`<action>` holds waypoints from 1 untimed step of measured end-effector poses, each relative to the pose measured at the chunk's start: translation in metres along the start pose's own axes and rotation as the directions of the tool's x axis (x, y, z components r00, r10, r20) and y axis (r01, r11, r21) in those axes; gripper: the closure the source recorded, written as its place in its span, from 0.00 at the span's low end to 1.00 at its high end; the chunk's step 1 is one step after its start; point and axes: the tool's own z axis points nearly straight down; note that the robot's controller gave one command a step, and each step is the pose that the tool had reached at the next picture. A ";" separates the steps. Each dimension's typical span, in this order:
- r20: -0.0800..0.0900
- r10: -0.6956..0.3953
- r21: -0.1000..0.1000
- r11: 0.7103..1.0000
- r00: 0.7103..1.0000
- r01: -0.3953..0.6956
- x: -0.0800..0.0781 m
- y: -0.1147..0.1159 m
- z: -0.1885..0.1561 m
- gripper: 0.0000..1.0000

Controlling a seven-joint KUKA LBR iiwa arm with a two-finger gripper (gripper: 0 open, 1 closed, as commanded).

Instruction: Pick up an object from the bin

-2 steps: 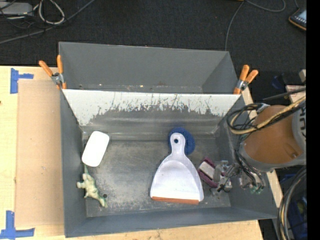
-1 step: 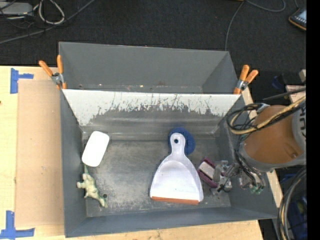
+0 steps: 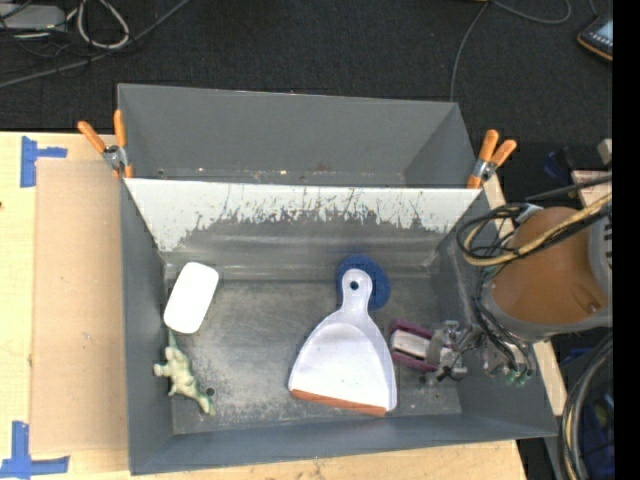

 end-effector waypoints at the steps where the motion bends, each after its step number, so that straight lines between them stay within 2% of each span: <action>1: -0.008 0.003 -0.001 1.000 1.000 -0.003 -0.012 0.003 -0.055 1.00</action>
Offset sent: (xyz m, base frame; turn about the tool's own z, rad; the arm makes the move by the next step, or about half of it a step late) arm 0.0024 0.0038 0.0430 -0.0023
